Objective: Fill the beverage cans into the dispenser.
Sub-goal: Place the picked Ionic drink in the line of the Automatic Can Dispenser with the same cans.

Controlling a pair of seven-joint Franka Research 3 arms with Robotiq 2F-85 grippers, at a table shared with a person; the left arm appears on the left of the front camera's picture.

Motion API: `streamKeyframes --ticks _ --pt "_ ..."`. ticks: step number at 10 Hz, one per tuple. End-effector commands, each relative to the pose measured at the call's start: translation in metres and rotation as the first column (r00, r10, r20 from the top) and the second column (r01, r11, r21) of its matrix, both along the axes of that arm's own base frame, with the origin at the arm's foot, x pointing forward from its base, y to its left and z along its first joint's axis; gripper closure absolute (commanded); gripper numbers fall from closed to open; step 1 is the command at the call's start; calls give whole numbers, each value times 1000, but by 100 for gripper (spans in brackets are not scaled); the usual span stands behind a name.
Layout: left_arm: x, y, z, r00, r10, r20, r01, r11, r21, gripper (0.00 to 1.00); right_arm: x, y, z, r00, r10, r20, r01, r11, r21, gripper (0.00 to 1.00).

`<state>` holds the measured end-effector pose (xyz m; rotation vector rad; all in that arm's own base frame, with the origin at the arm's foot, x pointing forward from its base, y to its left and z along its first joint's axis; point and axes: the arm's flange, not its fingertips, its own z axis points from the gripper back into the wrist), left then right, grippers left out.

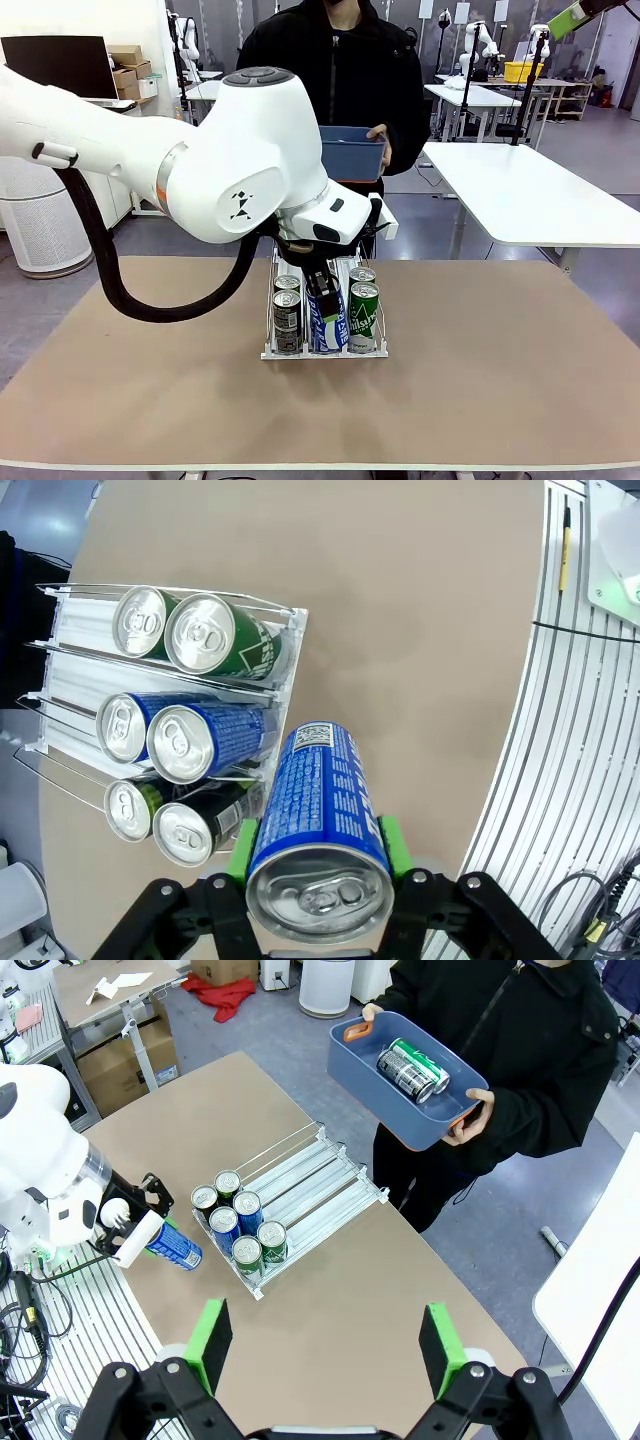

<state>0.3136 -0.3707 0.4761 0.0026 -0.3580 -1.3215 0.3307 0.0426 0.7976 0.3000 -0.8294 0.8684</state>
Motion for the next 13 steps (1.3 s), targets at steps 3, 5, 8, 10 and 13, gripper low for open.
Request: streamKeyframes --ticks 3,5,8,10,13 --pt "15 3 -11 998 42 38 -43 999 21 42 0 0 -1 1000 2 -4 -2 1000 -1 0" --pt "23 7 -15 998 47 51 -48 999 9 42 0 0 -1 1000 2 -4 -2 1000 -1 0" --pt "37 7 -24 996 62 57 -62 998 -1 42 0 0 -1 1000 2 -4 -2 1000 -1 0" --pt "44 3 -29 994 84 72 -85 996 9 42 0 0 -1 1000 2 -4 -2 1000 -1 0" --pt "57 -1 -32 992 95 87 -97 995 11 42 0 0 -1 1000 2 -4 -2 1000 -1 0"
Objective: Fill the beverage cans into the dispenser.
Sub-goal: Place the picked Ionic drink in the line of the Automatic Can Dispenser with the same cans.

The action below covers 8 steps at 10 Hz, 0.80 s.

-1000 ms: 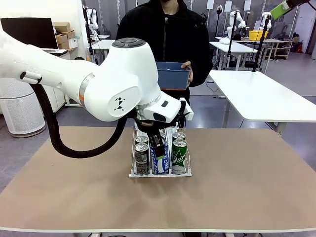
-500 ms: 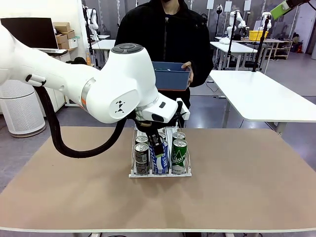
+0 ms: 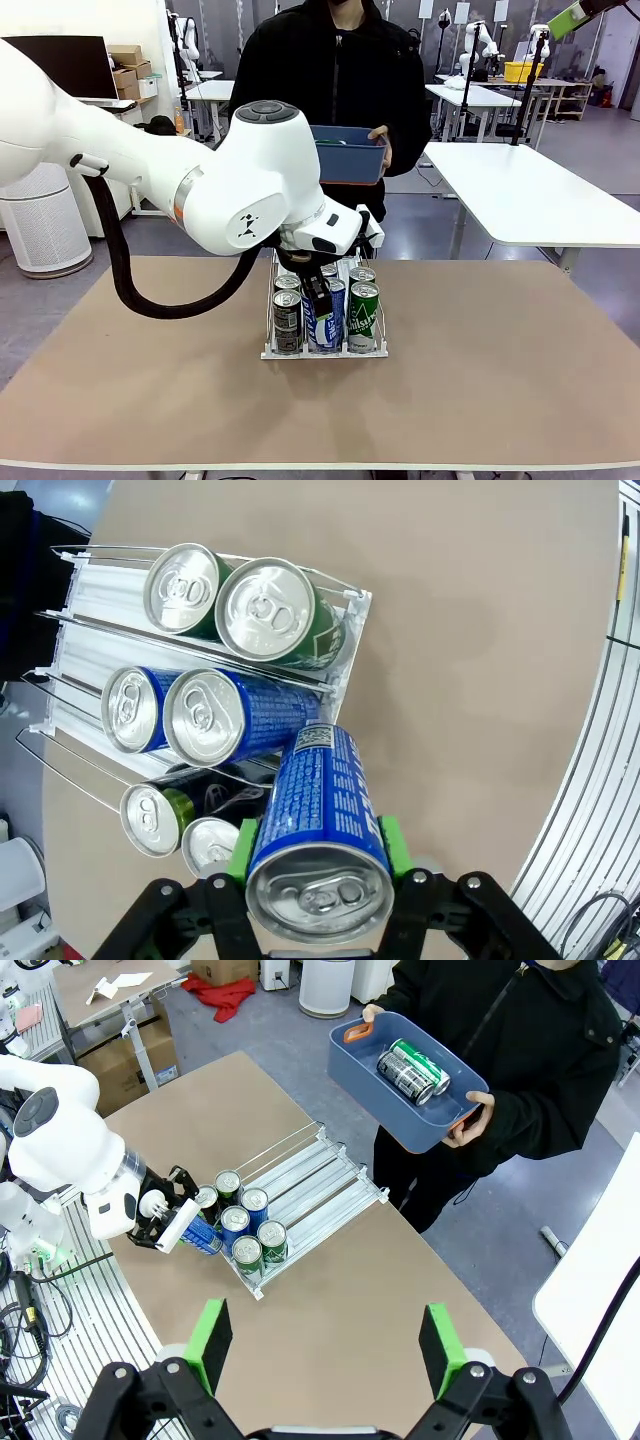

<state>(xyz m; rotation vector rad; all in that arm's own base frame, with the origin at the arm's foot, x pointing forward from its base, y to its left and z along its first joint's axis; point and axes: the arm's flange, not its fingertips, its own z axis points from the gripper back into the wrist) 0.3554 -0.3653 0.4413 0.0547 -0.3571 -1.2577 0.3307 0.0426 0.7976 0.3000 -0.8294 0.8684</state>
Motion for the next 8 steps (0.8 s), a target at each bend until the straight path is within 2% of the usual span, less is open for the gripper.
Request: streamKeyframes --ticks 1,5,8 --pt "19 -9 0 998 26 60 -25 1000 -13 42 0 0 -1 1000 2 -4 -2 1000 -1 0" --pt "37 -13 -10 998 41 40 -40 998 -38 42 0 0 -1 1000 2 -4 -2 1000 -1 0" --pt "48 -16 -16 997 60 57 -58 998 -31 42 0 0 -1 1000 2 -4 -2 1000 -1 0"
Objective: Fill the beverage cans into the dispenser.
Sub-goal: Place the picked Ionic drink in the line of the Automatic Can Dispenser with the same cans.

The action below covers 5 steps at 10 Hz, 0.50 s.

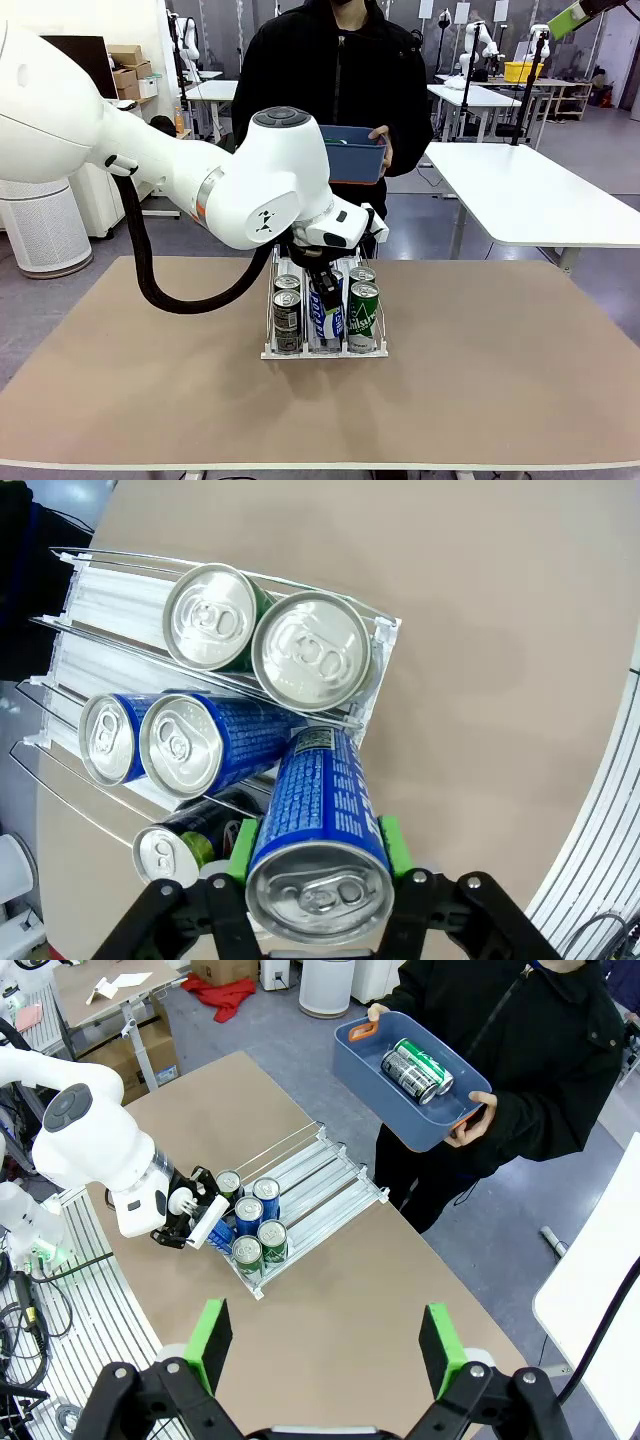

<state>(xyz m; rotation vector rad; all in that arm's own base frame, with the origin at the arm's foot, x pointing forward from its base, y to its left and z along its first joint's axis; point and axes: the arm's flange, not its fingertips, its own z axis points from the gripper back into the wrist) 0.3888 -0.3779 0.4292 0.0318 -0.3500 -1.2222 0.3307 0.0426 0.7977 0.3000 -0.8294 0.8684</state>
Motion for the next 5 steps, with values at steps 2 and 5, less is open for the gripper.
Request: streamKeyframes --ticks 2,5 --pt "20 -4 -12 998 35 59 -36 999 7 42 0 0 -1 1000 2 -4 -2 1000 -1 0" --pt "28 0 -21 997 51 59 -52 998 19 42 0 0 -1 1000 2 -4 -2 1000 -1 0"
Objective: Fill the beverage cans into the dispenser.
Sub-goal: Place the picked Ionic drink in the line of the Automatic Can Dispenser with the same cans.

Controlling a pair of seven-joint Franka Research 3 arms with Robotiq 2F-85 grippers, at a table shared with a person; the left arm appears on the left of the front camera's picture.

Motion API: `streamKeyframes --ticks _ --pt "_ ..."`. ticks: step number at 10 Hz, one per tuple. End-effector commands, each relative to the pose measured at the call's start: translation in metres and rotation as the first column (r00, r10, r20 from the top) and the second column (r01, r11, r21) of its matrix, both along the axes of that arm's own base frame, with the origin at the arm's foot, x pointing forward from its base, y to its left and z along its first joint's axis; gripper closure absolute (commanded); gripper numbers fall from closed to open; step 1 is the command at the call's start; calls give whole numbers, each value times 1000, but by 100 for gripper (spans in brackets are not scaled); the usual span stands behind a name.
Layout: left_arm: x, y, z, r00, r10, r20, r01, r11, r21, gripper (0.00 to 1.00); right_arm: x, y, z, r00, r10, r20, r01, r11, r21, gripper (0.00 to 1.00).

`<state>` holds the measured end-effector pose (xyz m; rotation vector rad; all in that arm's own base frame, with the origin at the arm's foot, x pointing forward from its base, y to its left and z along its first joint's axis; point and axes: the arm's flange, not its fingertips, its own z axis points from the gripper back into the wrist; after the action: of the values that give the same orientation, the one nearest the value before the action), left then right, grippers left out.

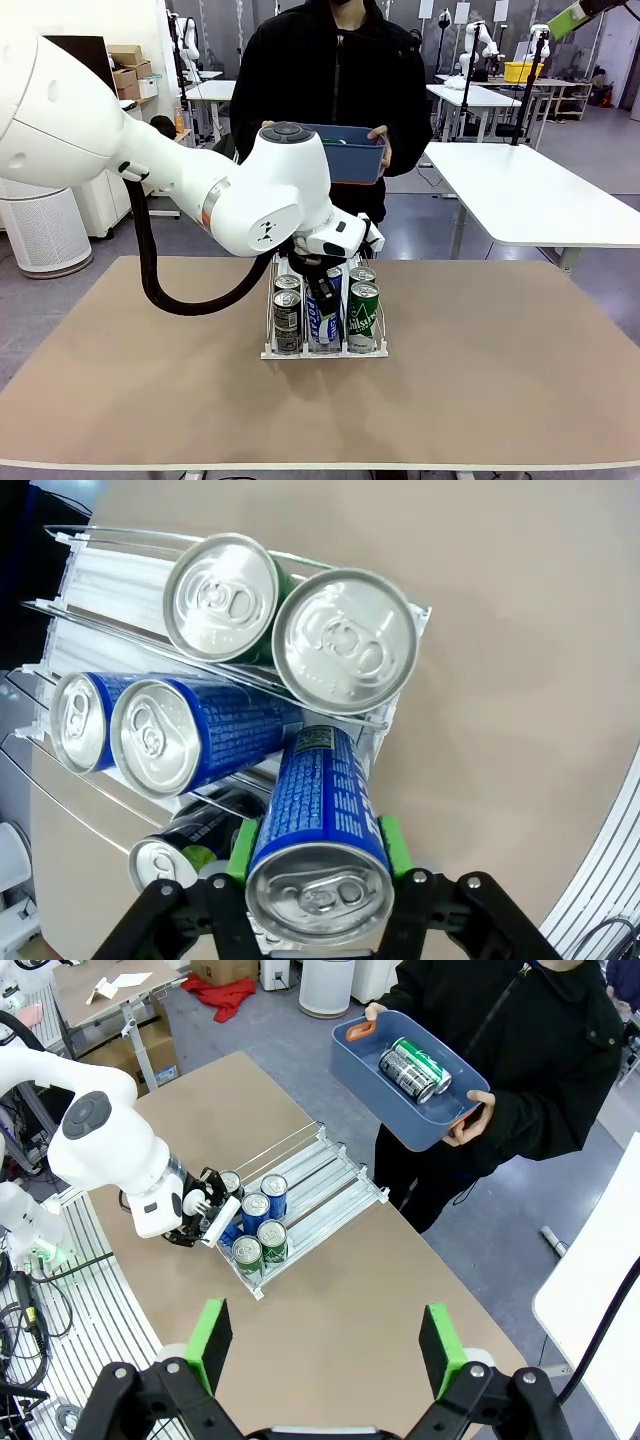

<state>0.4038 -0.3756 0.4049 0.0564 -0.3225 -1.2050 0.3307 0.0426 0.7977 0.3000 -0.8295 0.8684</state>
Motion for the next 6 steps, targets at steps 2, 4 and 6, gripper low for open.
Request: streamKeyframes --ticks 2,4,6 --pt "14 -5 0 999 22 43 -22 1000 -10 42 0 0 -1 1000 2 -4 -2 1000 -1 0" --pt "14 -7 -9 1000 6 -23 -6 1000 -21 42 0 0 -1 1000 2 -4 -2 1000 -1 0" --pt "14 -7 -13 995 -37 -97 31 998 -55 42 0 0 -1 1000 2 -4 -2 1000 -1 0"
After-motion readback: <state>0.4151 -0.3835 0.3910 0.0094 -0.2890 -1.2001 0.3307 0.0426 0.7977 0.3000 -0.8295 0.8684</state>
